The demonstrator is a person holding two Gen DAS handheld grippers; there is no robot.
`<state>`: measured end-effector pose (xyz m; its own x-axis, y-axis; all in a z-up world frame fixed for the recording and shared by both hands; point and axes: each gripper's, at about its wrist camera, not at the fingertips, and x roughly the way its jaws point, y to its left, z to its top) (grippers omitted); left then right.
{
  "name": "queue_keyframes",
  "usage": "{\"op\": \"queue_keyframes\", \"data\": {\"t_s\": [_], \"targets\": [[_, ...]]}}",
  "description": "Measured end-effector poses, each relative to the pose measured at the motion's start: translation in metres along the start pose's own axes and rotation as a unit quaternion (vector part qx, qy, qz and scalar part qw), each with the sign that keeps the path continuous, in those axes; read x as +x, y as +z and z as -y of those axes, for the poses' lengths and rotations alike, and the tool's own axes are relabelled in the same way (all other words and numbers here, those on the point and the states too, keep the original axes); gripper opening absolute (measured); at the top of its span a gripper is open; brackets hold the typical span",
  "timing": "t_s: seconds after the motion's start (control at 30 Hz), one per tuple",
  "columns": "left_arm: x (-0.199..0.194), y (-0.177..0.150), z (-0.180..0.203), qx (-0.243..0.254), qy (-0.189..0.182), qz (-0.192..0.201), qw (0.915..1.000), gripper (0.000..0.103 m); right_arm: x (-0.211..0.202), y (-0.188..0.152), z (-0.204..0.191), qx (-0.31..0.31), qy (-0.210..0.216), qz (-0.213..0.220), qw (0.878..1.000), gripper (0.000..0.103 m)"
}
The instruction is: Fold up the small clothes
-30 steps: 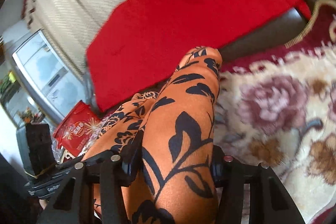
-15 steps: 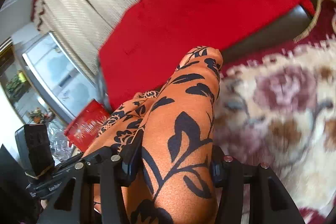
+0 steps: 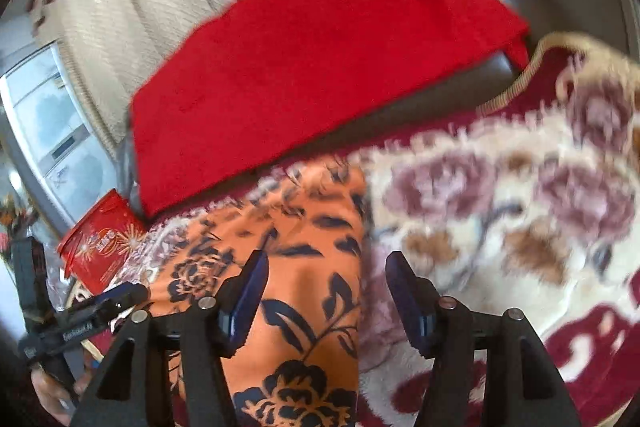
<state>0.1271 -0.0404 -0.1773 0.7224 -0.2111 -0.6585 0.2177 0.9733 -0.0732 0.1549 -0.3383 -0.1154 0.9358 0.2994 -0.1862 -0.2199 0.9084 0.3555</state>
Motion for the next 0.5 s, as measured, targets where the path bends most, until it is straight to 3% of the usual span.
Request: {"op": "queue_keyframes", "data": {"t_s": [0.07,0.13,0.2,0.27,0.43,0.5], "targets": [[0.001,-0.002,0.005,0.013,0.030,-0.005,0.9994,0.065,-0.001,0.000,-0.013,-0.026,0.018,0.001,1.000,0.059],[0.013,-0.009,0.006,0.014,0.046,-0.028,0.9984,0.065,0.007,-0.003,-0.025,-0.039,0.040,-0.020,0.998,0.037],[0.033,-0.017,0.003,0.015,0.075,-0.070,0.9946,0.065,0.024,-0.015,-0.032,-0.040,0.046,-0.066,0.996,0.038],[0.046,-0.024,-0.003,0.002,0.079,-0.101,0.9917,0.065,0.048,-0.032,-0.030,-0.038,0.028,-0.118,0.992,0.039],[0.012,-0.014,-0.005,-0.020,0.091,-0.065,0.9935,0.065,0.025,-0.023,-0.044,-0.051,0.023,-0.104,0.993,0.040],[-0.012,-0.009,0.001,-0.021,0.094,-0.037,0.9947,0.073,0.005,-0.016,-0.052,-0.056,0.025,-0.087,0.994,0.041]]}}
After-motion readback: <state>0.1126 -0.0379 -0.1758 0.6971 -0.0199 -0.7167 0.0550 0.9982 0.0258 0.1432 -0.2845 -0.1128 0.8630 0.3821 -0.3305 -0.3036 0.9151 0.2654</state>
